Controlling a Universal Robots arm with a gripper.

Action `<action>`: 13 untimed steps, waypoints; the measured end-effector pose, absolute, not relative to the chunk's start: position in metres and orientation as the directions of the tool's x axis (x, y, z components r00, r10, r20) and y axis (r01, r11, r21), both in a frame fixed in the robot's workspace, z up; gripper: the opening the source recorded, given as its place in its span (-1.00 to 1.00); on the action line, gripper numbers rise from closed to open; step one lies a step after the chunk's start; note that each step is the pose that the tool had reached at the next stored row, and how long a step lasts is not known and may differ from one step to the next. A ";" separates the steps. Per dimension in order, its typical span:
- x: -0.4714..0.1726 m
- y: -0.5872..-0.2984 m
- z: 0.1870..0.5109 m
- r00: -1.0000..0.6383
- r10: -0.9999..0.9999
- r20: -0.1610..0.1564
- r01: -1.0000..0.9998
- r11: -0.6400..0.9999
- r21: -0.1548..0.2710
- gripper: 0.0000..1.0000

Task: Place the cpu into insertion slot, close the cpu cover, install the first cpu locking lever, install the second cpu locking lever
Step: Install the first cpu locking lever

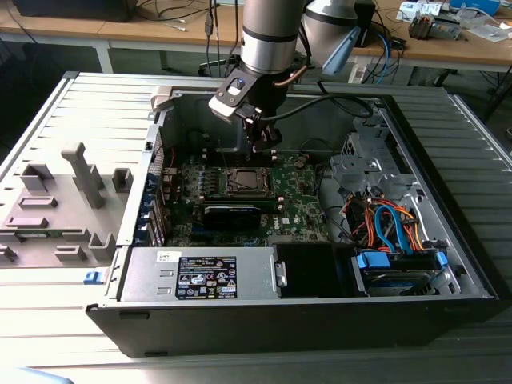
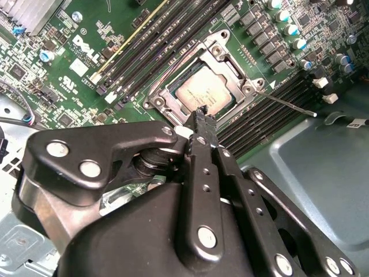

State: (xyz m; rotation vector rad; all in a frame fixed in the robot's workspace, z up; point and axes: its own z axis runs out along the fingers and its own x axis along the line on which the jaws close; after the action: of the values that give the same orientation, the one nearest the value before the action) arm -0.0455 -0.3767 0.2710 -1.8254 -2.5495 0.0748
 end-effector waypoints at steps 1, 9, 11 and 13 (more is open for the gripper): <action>-0.046 -0.377 0.271 -0.323 0.946 -0.024 0.946 0.322 -0.042 -0.79; -0.046 -0.377 0.271 -0.329 0.944 -0.024 0.944 0.328 -0.042 -0.79; -0.046 -0.377 0.271 -0.330 0.944 -0.024 0.944 0.329 -0.042 -0.79; -0.046 -0.377 0.271 -0.331 0.943 -0.024 0.943 0.330 -0.042 -0.79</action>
State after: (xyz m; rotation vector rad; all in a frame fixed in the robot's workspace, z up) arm -0.0455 -0.3767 0.2710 -1.8137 -2.5581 0.0749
